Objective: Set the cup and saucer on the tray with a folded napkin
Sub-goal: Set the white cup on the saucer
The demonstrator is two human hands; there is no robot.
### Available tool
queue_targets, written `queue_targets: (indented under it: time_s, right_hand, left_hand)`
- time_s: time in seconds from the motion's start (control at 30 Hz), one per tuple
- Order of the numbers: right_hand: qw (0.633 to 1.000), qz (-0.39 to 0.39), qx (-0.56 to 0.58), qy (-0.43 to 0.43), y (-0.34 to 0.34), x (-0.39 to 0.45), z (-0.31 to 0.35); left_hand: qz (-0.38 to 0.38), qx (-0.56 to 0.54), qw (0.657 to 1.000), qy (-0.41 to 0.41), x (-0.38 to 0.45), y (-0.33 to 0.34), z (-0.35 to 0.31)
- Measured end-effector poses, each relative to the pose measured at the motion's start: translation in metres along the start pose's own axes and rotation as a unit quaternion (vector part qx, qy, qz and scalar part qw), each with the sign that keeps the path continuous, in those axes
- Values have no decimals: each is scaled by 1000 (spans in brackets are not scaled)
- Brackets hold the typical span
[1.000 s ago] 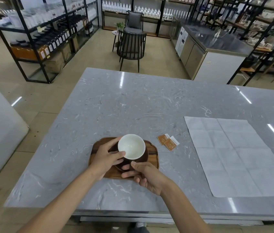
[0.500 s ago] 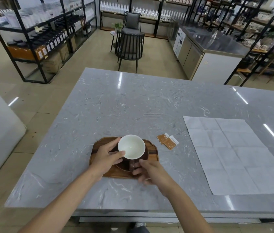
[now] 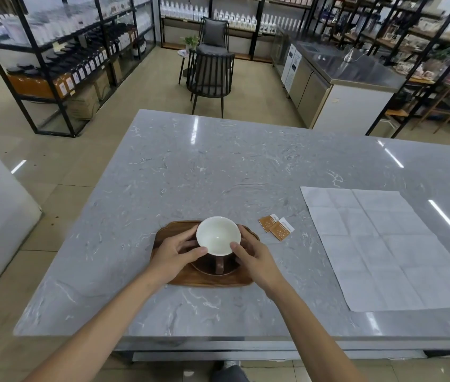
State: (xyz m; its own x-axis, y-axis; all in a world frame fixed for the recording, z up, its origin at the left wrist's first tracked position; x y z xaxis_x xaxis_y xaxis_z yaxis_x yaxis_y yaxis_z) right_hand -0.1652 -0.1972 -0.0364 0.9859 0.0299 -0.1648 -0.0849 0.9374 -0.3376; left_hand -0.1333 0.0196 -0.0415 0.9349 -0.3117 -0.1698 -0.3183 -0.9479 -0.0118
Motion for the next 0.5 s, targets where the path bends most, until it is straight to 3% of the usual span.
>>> queue_targets:
  time_s: [0.5]
  right_hand:
    - [999, -29, -46, 5, 3, 0, -4]
  left_hand:
    - [-14, -5, 1000, 3, -2, 2, 0]
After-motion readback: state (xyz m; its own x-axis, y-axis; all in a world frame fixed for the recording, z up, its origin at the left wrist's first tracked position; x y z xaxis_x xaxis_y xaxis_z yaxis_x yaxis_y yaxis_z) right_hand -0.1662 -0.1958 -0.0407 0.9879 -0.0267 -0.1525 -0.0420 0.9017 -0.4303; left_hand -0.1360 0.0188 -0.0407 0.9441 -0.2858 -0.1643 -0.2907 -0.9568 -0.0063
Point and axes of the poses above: each hand's wrist, its own x-axis towards the middle knuckle, its own y-axis out of the palm, z = x × y, the point moved 4 cm from there along x, towards the middle knuckle, and after that the axes turned 7 degrees about -x, right-handed, at the moved point
